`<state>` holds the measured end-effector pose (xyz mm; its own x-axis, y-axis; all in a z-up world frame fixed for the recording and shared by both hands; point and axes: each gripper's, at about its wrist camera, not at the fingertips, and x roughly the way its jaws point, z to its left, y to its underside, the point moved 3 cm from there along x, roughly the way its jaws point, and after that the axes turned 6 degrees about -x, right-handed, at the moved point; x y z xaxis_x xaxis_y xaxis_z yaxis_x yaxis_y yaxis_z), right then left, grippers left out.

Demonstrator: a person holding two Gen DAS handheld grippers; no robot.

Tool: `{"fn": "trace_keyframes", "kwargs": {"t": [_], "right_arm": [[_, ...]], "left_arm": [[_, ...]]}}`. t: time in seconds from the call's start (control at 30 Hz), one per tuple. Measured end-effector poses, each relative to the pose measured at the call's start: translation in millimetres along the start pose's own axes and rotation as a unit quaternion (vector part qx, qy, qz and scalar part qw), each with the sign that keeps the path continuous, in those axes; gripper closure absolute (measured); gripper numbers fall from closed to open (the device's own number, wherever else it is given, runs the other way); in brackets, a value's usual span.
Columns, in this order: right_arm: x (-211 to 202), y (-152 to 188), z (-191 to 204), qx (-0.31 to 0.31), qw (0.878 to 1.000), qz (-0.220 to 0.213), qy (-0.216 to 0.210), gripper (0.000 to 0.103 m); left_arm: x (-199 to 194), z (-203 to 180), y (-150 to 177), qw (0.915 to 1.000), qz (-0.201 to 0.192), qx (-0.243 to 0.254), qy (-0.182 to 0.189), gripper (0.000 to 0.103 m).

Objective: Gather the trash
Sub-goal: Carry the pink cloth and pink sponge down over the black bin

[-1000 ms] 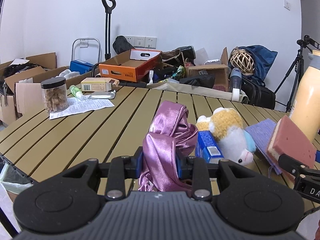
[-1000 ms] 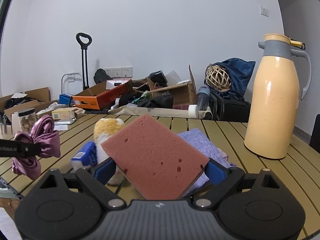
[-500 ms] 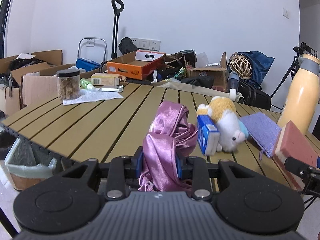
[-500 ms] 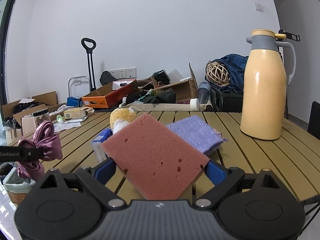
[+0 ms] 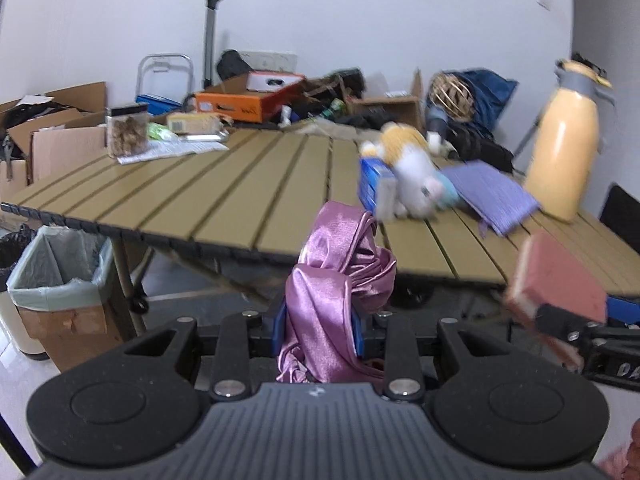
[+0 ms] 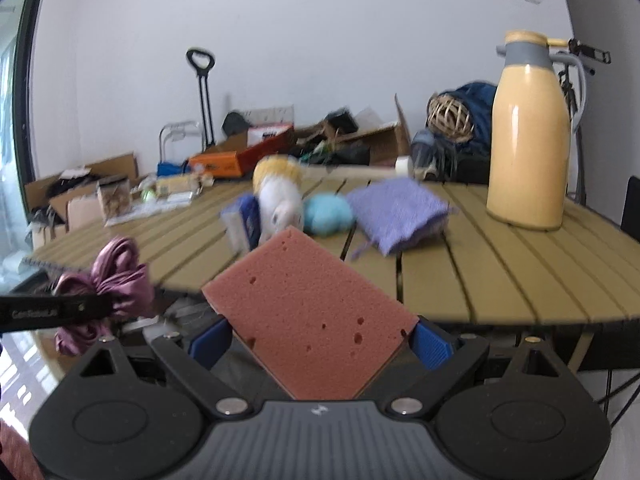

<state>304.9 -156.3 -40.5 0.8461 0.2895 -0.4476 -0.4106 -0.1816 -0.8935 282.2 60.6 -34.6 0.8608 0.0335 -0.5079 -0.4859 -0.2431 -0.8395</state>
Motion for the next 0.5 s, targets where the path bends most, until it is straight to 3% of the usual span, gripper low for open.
{"fn": "trace_keyframes", "kwargs": {"t": [0.5], "right_arm": [[-28.6, 66.8, 20.0, -0.023, 0.996, 0.087, -0.017, 0.008]], "left_arm": [[-24.0, -29.4, 72.1, 0.9956, 0.063, 0.067, 0.019, 0.072]]}}
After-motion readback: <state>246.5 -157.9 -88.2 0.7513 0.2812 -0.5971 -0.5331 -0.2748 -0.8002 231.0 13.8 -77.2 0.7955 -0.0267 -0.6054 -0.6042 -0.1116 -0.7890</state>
